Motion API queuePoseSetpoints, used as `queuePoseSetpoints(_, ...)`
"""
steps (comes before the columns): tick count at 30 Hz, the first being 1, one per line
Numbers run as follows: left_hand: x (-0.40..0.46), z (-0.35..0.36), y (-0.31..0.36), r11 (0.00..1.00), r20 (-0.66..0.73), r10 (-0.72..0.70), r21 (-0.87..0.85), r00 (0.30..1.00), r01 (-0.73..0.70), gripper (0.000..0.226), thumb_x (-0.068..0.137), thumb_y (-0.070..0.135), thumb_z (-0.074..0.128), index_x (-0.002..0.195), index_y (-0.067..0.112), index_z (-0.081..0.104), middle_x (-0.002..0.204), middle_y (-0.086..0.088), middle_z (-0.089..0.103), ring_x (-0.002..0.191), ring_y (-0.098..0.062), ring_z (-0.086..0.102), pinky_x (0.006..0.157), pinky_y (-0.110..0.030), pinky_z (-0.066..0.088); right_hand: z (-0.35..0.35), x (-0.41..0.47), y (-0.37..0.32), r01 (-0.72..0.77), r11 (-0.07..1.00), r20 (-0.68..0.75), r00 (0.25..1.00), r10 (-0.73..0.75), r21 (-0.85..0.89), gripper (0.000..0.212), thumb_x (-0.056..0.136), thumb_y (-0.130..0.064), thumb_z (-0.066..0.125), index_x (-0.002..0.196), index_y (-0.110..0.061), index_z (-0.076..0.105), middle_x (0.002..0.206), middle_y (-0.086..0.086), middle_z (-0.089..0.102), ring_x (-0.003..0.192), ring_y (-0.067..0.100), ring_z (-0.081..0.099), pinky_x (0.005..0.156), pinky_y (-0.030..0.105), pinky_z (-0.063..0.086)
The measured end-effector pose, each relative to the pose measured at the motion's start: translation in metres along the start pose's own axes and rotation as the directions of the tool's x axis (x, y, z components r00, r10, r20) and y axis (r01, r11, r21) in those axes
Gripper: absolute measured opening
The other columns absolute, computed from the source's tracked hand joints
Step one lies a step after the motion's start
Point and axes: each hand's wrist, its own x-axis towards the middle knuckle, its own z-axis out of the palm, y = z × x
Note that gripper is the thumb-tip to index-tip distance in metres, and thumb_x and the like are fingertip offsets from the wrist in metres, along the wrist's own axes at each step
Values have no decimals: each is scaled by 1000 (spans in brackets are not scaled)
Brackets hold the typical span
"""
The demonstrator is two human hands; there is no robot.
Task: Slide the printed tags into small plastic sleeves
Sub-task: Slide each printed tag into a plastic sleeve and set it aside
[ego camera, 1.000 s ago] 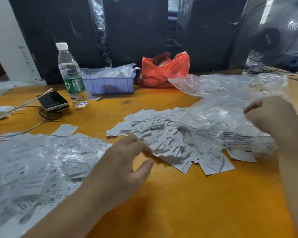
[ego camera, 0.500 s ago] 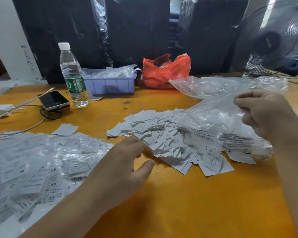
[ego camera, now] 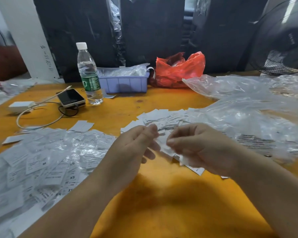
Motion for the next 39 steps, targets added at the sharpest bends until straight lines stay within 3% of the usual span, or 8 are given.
queuePoseSetpoints(4, -1, -2, -3, 985, 27, 16, 170, 1000, -20, 4, 84, 30, 69, 86, 27, 68, 72, 3, 69, 60, -8, 59, 51, -20, 45, 7, 5, 9, -40, 969, 12, 999, 45, -244, 7, 87, -12, 68, 81, -8, 68, 59, 3, 54, 41, 9, 38, 43, 21, 32)
queuePoseSetpoints(7, -4, -2, -9, 902, 20, 60, 427, 998, -63, 9, 86, 25, 65, 83, 33, 67, 70, 15, 64, 61, -2, 57, 54, -19, 44, 7, 7, 11, -14, 905, -45, 999, -6, -426, 5, 85, -22, 72, 88, -18, 71, 58, -8, 59, 46, 3, 48, 48, 21, 38)
queuePoseSetpoints(12, -3, -3, -11, 791, -4, 79, 608, 997, -61, 8, 87, 27, 65, 89, 35, 66, 78, 16, 63, 72, 4, 55, 58, -15, 39, 8, 5, 8, -1, 939, -118, 992, -42, -343, 15, 84, -27, 72, 97, -19, 68, 70, -4, 67, 60, 11, 62, 49, 21, 44)
queuePoseSetpoints(15, -1, -9, -11, 785, -44, 112, 616, 993, -61, 9, 87, 26, 66, 88, 35, 65, 78, 15, 64, 72, 5, 55, 55, -12, 40, 10, 2, 4, -12, 974, -83, 997, -7, -227, 17, 88, -25, 67, 100, -14, 67, 81, 7, 71, 67, 16, 66, 58, 34, 56)
queuePoseSetpoints(21, 1, -13, -11, 784, -96, 138, 619, 986, -50, 9, 88, 28, 67, 88, 36, 64, 77, 16, 63, 70, 4, 54, 50, -12, 37, 9, -2, 3, 27, 919, -54, 997, -52, -394, 15, 88, -19, 68, 103, -17, 68, 90, 12, 72, 84, 28, 70, 87, 51, 55)
queuePoseSetpoints(27, 2, -13, -12, 771, -127, 137, 637, 982, -25, 8, 87, 28, 66, 86, 36, 64, 76, 17, 63, 73, 4, 54, 53, -19, 40, 11, -3, 8, 97, 790, 22, 994, -105, -605, 31, 82, -4, 66, 102, -27, 68, 91, -9, 71, 83, 4, 67, 81, 27, 56)
queuePoseSetpoints(35, 3, -13, -14, 759, -125, 153, 650, 980, -36, 9, 87, 27, 66, 88, 36, 64, 75, 17, 62, 73, 4, 55, 53, -18, 39, 21, 1, 21, 233, 658, 70, 962, -265, -716, 34, 81, -4, 64, 100, -31, 68, 91, -16, 64, 86, -1, 60, 71, 12, 47)
queuePoseSetpoints(39, 4, -14, -13, 756, -144, 170, 653, 975, -35, 9, 88, 25, 65, 91, 34, 66, 76, 16, 64, 65, -1, 57, 53, -18, 40, 38, 2, 30, 337, 399, 175, 904, -390, -853, 26, 92, -18, 56, 115, -27, 60, 107, -14, 53, 95, 2, 46, 80, 21, 41)
